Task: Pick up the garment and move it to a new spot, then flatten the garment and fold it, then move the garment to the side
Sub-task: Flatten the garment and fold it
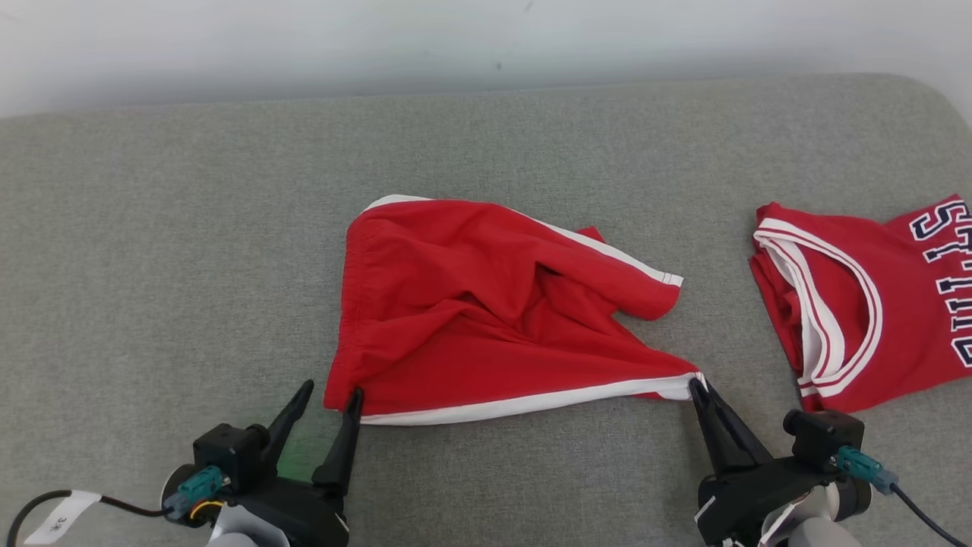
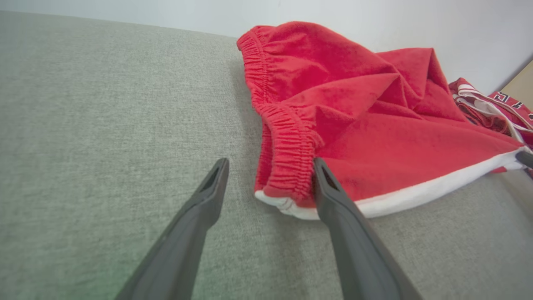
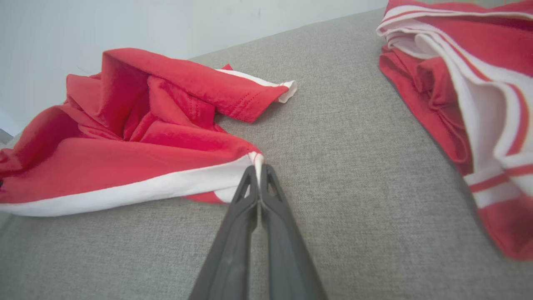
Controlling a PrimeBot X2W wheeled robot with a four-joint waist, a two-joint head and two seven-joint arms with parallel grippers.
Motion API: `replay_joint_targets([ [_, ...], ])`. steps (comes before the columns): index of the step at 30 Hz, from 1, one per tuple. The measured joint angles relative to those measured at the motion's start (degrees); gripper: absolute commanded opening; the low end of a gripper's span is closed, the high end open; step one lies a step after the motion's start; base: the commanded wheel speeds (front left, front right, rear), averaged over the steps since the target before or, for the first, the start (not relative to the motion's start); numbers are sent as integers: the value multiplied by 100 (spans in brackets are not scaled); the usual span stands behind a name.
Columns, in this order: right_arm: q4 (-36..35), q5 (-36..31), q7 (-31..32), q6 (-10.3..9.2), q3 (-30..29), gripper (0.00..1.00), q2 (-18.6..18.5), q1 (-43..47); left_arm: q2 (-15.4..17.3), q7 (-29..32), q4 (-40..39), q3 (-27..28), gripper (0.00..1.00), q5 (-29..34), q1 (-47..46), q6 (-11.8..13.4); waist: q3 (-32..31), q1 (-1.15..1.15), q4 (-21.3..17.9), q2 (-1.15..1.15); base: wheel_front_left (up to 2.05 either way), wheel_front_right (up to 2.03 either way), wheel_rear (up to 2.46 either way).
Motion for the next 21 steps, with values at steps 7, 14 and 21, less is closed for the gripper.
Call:
replay_joint_targets([
  [7, -2, 0, 0, 0, -3, 0, 26, -32, 103, 0, -4, -283, 61, -288, 3, 0, 55, 0, -87, 0, 0, 0, 0],
  [14, 8, -2, 0, 0, -68, 0, 62, -44, 208, 1, -178, -422, 0, -242, 10, 0, 29, 0, -96, 0, 0, 0, 0],
  [21, -224, -141, 1, 0, -246, 0, 67, -327, 410, 1, -810, -291, 0, -25, -77, 0, -235, 0, -56, 0, 0, 0, 0],
])
